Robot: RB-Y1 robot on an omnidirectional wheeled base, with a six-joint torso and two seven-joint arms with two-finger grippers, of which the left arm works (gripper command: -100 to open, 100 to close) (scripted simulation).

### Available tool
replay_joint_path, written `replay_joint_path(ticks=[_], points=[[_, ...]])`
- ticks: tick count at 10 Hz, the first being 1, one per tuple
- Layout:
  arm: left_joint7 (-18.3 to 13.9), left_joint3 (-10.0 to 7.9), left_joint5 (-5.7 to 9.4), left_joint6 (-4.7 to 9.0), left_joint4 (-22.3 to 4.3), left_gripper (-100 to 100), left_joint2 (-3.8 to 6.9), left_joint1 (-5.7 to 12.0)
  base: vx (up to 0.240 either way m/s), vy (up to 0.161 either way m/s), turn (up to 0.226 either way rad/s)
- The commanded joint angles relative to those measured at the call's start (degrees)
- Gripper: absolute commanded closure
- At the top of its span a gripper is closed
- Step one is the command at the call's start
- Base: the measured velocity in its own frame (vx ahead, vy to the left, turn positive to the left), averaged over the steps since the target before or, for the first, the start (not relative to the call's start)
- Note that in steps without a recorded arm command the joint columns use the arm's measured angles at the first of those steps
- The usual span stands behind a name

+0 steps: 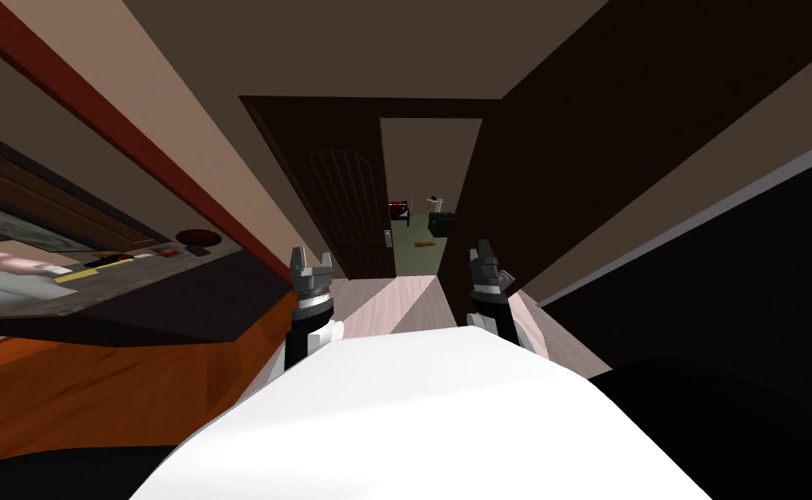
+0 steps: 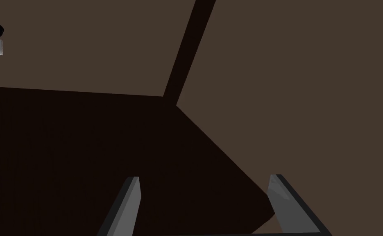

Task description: Pull the door open

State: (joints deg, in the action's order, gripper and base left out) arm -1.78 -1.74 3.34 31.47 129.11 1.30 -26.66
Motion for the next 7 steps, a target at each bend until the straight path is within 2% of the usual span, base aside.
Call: replay_joint_path(ticks=[1, 4, 7], points=[[-0.2, -0.4, 0.09, -0.96, -2.4, -100, 0.75, 1.19, 0.154, -0.031, -0.051], [-0.2, -0.61, 0.03, -2.03, -6.0, -100, 1.53, 2.74, 0.159, -0.011, -0.041], [-0.2, -0.79, -0.02, -2.92, -9.0, -100, 2.08, 4.02, 0.094, 0.002, -0.031]])
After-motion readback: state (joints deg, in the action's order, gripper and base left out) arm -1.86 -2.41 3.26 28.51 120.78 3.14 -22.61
